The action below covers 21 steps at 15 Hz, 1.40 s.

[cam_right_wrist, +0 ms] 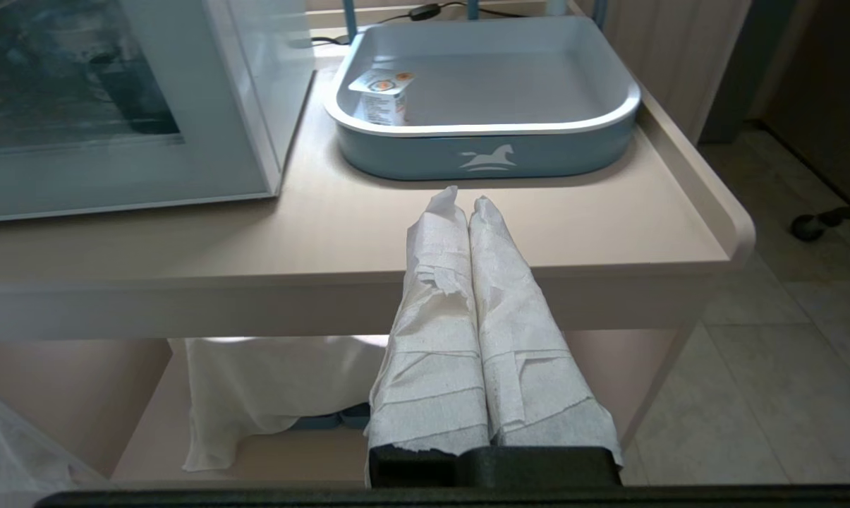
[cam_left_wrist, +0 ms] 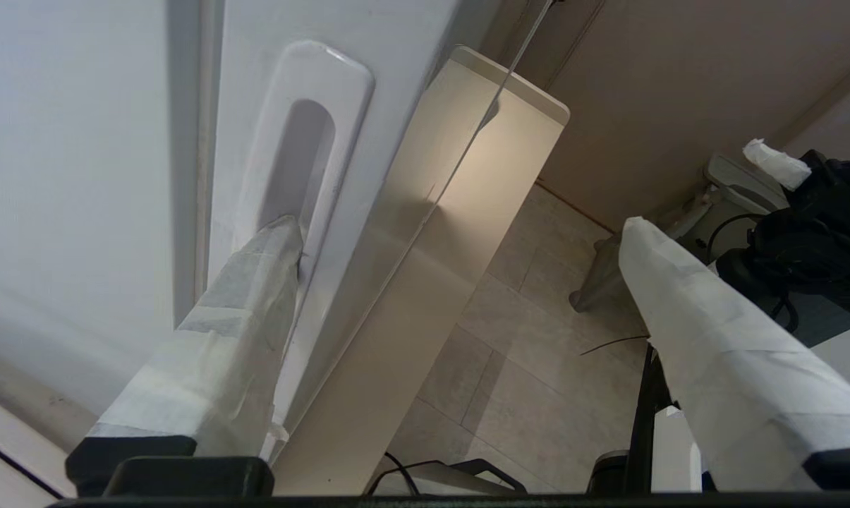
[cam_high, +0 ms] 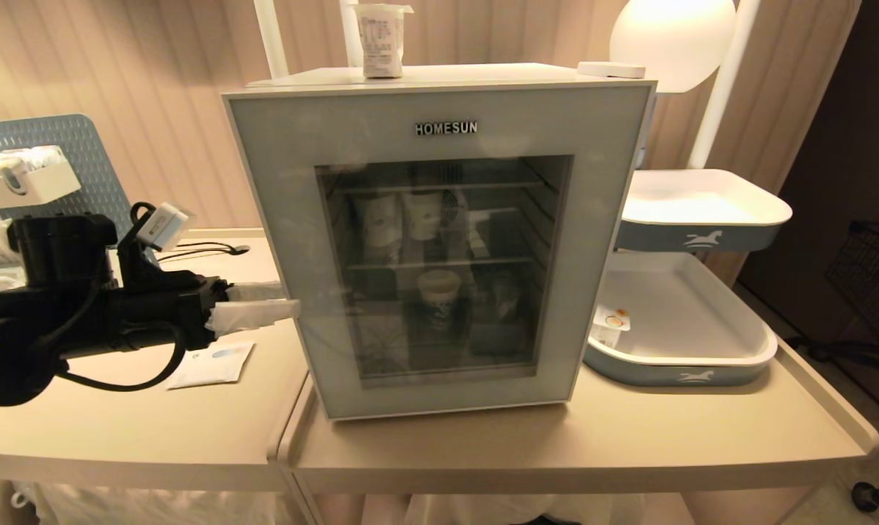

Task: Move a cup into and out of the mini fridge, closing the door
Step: Open the freezer door

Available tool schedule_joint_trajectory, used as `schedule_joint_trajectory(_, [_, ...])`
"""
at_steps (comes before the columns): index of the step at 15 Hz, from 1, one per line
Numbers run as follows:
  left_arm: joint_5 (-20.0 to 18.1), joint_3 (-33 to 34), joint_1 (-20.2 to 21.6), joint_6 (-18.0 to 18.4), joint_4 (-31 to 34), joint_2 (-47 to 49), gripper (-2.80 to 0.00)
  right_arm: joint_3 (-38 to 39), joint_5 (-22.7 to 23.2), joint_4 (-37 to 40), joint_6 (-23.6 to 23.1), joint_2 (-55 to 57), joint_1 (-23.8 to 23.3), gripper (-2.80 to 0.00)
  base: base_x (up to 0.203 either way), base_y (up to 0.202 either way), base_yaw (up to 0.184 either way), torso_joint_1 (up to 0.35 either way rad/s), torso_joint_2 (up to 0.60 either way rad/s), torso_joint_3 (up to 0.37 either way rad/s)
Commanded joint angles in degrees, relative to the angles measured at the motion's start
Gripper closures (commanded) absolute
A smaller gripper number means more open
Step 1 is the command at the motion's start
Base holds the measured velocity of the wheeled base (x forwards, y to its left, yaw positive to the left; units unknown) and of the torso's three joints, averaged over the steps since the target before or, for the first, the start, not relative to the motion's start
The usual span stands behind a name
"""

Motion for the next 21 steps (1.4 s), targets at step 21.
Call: schedule_joint_trajectory(21, [-8.27,23.53,-10.24,-27.04,0.21,-53.12,-2.8,0.01,0.04,0.02,-0.01,0.08,-0.01,0.0,0.0,0.0,0.0,0.0,0.0,0.0])
